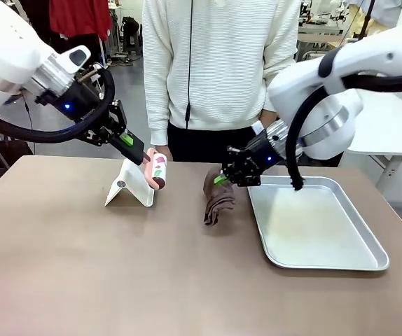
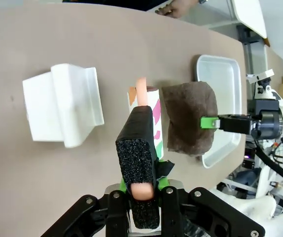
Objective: Clean the surface of the table.
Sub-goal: Return the Lint Roller and towel to their original positions.
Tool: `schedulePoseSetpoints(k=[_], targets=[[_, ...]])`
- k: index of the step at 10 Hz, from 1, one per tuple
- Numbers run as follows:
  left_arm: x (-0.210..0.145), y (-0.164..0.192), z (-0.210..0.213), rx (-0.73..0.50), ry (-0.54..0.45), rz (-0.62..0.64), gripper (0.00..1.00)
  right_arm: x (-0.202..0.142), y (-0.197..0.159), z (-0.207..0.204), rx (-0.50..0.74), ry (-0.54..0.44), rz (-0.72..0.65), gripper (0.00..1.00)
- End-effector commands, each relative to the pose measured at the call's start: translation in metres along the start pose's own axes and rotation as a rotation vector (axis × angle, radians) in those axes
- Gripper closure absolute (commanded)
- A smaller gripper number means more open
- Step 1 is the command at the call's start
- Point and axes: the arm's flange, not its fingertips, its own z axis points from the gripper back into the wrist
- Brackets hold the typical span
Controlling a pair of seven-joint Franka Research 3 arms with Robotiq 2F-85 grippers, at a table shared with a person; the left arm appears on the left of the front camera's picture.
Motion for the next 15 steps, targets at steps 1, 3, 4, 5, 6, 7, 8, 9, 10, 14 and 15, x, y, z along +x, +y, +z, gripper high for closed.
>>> schedulePoseSetpoints(k=[1,3,4,5,6,7,8,9,10,14,15], targets=[[0.025,-0.001,-0.006,0.029,-0.017,0.022,0.78,0.014,0.001,-0.032,-0.047,0.007,0.001,0.92],[0.038,0.007,-0.012,0.051,0.0,0.055,0.78,0.018,-0.003,-0.048,-0.047,0.061,0.001,0.92],[0.045,0.011,-0.016,0.051,0.033,0.056,0.78,0.02,-0.006,-0.053,-0.052,0.068,-0.01,0.92],[0.051,0.014,-0.023,0.065,0.074,0.061,0.78,0.023,-0.009,-0.056,-0.054,0.072,-0.03,0.92],[0.052,0.015,-0.027,0.085,0.093,0.057,0.78,0.025,-0.011,-0.057,-0.056,0.089,-0.034,0.92],[0.052,0.016,-0.031,0.096,0.09,0.061,0.78,0.026,-0.012,-0.059,-0.064,0.105,-0.05,0.92],[0.053,0.017,-0.035,0.106,0.078,0.074,0.78,0.027,-0.013,-0.06,-0.059,0.121,-0.054,0.92],[0.053,0.018,-0.038,0.113,0.072,0.093,0.78,0.028,-0.013,-0.06,-0.059,0.129,-0.055,0.92],[0.053,0.019,-0.04,0.104,0.067,0.092,0.78,0.028,-0.014,-0.06,-0.06,0.137,-0.06,0.92],[0.046,0.032,-0.052,0.133,0.066,0.063,0.78,0.031,-0.02,-0.061,-0.06,0.167,-0.089,0.92],[0.047,0.035,-0.052,0.135,0.063,0.061,0.78,0.031,-0.019,-0.061,-0.06,0.177,-0.085,0.92]])
